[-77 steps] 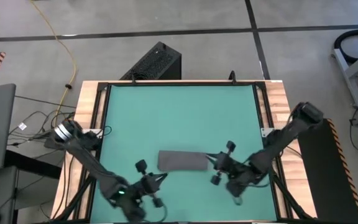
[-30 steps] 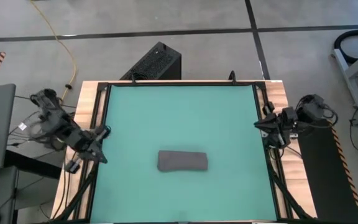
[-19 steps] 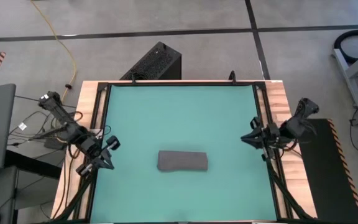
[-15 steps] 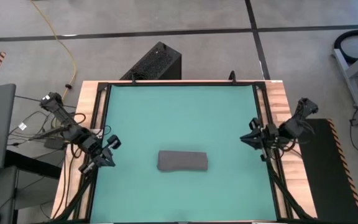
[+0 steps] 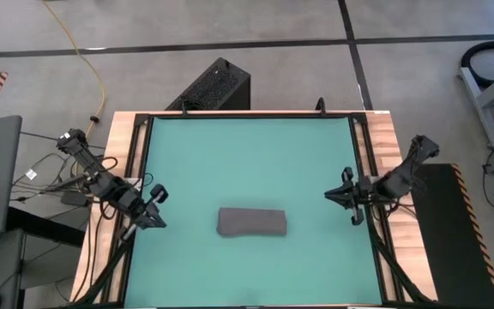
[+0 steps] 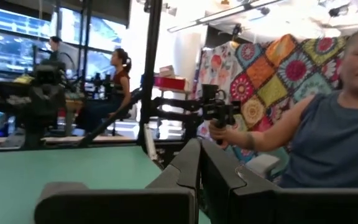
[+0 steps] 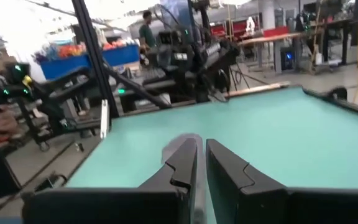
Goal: Roll towel
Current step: Return to Home Position
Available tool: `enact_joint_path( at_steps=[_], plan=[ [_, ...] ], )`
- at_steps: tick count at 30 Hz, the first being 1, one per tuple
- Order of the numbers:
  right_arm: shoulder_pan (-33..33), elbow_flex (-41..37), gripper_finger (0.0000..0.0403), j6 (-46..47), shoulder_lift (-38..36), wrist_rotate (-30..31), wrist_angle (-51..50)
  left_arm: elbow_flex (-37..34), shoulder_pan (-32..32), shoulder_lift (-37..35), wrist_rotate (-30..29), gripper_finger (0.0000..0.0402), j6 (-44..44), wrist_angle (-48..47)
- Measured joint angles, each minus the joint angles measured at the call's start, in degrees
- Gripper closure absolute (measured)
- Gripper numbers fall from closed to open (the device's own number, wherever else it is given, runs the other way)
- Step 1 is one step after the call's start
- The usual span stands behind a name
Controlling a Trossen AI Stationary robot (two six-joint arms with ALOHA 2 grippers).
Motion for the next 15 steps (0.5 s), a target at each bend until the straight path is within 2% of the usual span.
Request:
enact_joint_path(
  at_steps=[5, 8, 11, 13, 15],
  plan=[
    [0.0, -2.2, 0.0342, 1.5, 1.6, 0.9, 2.5, 0.0, 0.0, 0.0, -3.5, 0.0401, 1.1, -2.3],
    [0.0, -2.2, 0.0342, 1.5, 2.1, 4.0, 1.8, 0.0, 0.0, 0.0, -5.4, 0.0401, -0.9, -4.7],
    [0.0, -2.3, 0.0342, 1.5, 2.3, 7.9, 1.5, 0.0, 0.0, 0.0, -2.9, 0.0402, -2.4, -5.7],
    [0.0, -2.3, 0.0342, 1.2, 2.5, 8.8, 1.3, -0.1, 0.0, 0.0, -0.7, 0.0402, -2.5, -7.0],
    [0.0, -2.3, 0.0342, 0.3, 2.5, 8.8, 1.2, -0.1, -0.1, 0.0, -0.9, 0.0402, -2.4, -8.0]
  ],
)
